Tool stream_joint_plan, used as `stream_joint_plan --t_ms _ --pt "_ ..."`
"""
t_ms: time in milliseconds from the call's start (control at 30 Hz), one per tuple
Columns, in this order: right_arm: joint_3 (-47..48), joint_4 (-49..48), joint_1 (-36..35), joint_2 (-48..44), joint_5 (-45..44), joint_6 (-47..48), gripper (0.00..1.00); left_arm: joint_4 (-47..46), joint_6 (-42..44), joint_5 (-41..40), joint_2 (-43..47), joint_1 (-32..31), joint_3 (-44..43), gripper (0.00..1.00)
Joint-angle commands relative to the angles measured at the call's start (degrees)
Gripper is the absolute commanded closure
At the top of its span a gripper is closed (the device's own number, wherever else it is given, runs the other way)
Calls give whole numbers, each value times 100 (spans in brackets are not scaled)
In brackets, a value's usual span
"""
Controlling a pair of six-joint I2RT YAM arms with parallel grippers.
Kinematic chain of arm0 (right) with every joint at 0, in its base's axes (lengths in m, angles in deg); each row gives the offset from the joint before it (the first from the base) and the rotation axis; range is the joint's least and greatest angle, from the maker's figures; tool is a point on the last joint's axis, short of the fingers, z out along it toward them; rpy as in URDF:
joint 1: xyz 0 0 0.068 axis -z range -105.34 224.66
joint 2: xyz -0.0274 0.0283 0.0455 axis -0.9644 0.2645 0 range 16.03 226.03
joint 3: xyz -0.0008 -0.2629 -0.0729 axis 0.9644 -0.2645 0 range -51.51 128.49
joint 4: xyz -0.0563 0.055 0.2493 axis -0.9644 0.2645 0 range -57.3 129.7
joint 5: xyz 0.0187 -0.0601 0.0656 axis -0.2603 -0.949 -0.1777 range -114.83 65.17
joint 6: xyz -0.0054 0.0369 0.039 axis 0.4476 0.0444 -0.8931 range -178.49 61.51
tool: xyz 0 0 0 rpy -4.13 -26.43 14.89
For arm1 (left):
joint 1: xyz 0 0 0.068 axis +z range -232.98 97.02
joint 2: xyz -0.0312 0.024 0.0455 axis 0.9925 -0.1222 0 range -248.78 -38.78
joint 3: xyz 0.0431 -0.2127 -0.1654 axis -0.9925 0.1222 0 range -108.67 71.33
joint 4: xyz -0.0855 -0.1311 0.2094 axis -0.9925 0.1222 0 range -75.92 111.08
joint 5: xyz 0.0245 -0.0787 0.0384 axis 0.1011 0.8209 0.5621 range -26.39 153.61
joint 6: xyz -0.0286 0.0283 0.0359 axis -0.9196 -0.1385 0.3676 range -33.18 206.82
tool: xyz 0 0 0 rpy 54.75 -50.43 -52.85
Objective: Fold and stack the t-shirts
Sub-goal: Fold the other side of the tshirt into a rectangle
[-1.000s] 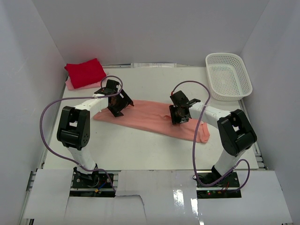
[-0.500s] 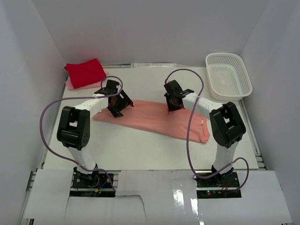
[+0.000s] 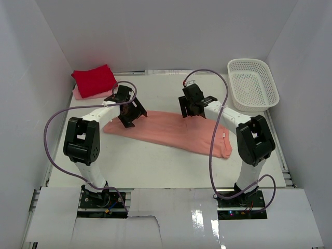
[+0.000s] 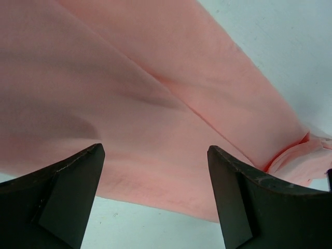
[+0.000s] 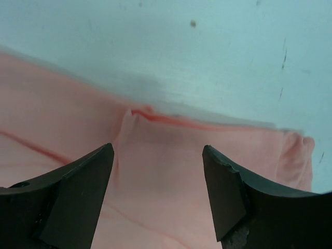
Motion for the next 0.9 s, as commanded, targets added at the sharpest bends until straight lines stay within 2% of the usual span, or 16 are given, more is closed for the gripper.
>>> stream_joint_plan --t_ms 0,167,300,333,400,433,467,500,600,867 --pt "-576 213 -28 -993 283 -344 25 273 656 -222 35 138 -885 9" --pt "-1682 853 -19 -2108 732 -925 24 704 1554 -170 -553 428 -2187 9" --pt "-2238 1057 -28 -2629 881 -1250 25 548 2231 84 -791 437 -2944 7" --pt "-2317 1075 -36 -2725 873 -1286 31 494 2467 120 -844 446 -3006 6" --pt "-2501 1145 -36 -2752 759 -1330 49 485 2688 260 -1107 437 -3155 5" --pt "-2546 1206 -36 -2752 698 -1435 80 485 2785 305 -1195 437 -3226 8" --pt "-2564 1268 -36 -2752 671 -1462 86 511 2873 322 -1266 446 -3235 13" --pt "-2660 1294 -28 -2752 688 -1471 87 520 2882 323 -1353 446 -3218 21" --pt "-2862 1260 -28 -2770 653 -1533 83 520 2804 472 -1389 437 -2998 25" --pt "-3171 970 -28 -2340 890 -1752 82 389 2697 762 -1205 402 -2164 25"
